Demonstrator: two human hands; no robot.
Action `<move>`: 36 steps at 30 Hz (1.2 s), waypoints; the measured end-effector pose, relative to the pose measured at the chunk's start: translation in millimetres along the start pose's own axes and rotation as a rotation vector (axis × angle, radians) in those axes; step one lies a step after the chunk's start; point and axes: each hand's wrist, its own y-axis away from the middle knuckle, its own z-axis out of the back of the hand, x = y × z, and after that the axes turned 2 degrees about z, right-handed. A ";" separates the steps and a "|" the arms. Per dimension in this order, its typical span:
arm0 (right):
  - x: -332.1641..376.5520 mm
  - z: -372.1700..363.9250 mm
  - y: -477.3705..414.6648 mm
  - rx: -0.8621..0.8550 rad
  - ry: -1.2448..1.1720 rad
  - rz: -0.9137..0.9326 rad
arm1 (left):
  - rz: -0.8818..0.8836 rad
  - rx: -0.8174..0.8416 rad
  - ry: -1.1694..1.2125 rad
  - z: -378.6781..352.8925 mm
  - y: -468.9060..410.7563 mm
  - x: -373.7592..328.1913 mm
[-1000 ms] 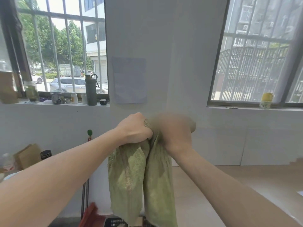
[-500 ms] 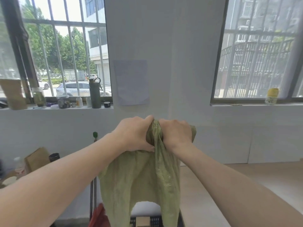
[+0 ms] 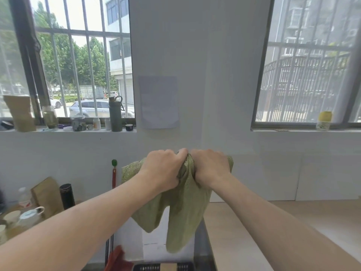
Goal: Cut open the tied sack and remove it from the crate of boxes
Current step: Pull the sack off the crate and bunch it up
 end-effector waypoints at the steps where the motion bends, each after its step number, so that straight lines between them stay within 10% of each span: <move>1: -1.9 -0.3 1.8 -0.009 0.006 0.027 | -0.006 0.008 0.018 -0.8 -0.7 0.5; 8: -9.1 -12.3 8.6 -0.090 0.084 0.179 | 0.049 0.106 0.235 -1.7 -6.9 12.6; 14: -18.5 -10.3 13.9 0.042 -0.478 0.176 | 0.029 0.089 0.169 0.3 -6.7 19.7; 26: -9.1 -14.7 15.2 -0.346 0.090 0.107 | 0.009 0.197 0.397 16.4 -10.0 20.2; 32: -3.8 -5.3 19.4 -0.236 0.120 0.043 | -0.016 0.289 0.617 19.3 -6.2 24.6; 36: -4.3 1.7 19.7 -0.147 -0.024 -0.040 | -0.106 0.177 0.324 22.1 7.3 20.5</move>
